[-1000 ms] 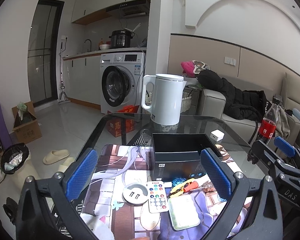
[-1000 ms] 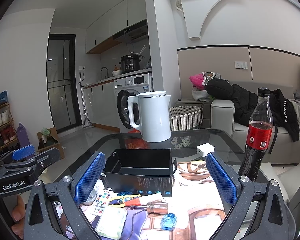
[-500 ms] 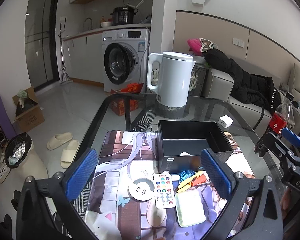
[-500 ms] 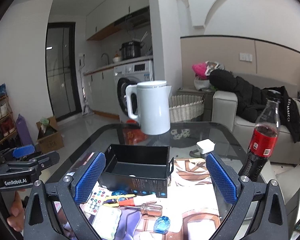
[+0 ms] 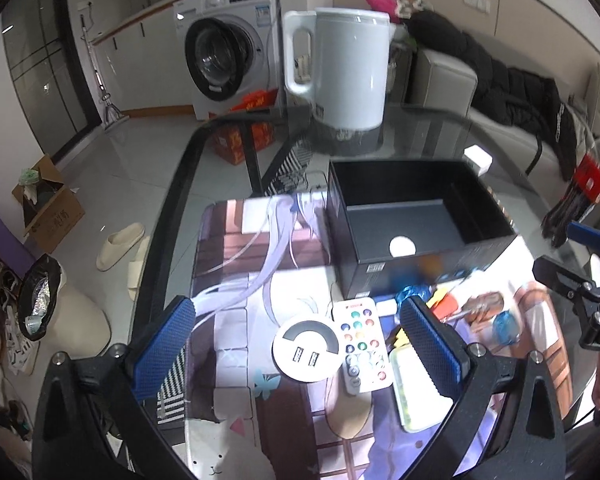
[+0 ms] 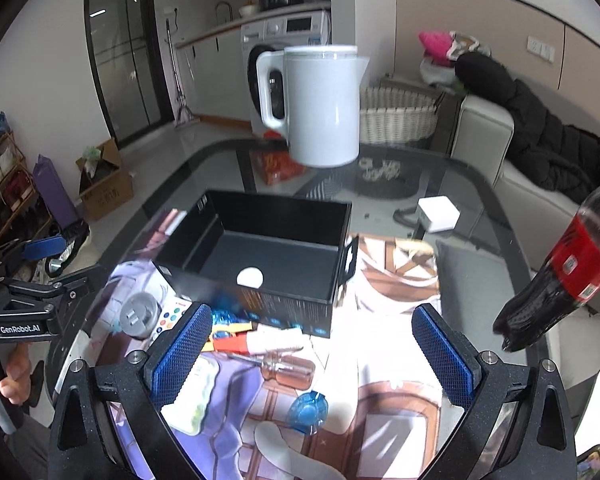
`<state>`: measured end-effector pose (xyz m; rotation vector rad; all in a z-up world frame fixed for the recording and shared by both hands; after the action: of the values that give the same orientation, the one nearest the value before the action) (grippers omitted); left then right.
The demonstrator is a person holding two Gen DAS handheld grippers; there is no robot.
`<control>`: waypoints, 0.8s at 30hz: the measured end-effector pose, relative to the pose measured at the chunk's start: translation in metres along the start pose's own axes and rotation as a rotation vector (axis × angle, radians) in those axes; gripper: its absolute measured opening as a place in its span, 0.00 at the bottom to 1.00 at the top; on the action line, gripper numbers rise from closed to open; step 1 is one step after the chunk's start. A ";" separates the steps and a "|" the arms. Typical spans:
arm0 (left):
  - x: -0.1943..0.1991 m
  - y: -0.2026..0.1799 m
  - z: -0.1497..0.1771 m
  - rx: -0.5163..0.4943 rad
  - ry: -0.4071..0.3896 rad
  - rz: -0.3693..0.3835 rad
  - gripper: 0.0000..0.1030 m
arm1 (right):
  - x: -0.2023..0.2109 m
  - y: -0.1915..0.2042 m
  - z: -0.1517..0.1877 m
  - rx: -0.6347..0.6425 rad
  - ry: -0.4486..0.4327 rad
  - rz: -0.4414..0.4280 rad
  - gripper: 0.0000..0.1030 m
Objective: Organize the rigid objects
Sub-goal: 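Lower the right gripper onto the blue bottle while the left gripper approaches the white USB hub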
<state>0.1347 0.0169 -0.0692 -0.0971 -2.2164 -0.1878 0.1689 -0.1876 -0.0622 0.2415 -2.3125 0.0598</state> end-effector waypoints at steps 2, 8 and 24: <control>-0.012 -0.003 0.005 -0.022 0.044 0.007 0.96 | -0.016 -0.002 0.009 -0.008 0.072 -0.011 0.89; -0.039 -0.009 0.017 -0.043 0.137 0.056 0.84 | -0.061 -0.006 0.047 -0.067 0.261 -0.041 0.76; -0.078 -0.006 0.027 -0.038 0.241 0.038 0.83 | -0.071 0.004 0.077 -0.051 0.383 -0.084 0.56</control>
<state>0.1600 0.0149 -0.1486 -0.1306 -1.9698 -0.2094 0.1601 -0.1815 -0.1669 0.2751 -1.9185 0.0035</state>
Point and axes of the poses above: each gripper's, at about its wrist camera, not at the fingertips, and x roughly against the way its jaws point, y to its left, z to its underside, the point moved 3 cm from there along -x, roughly the way its jaws point, and after that the axes turned 8 degrees about -x, right-handed, at the moved point
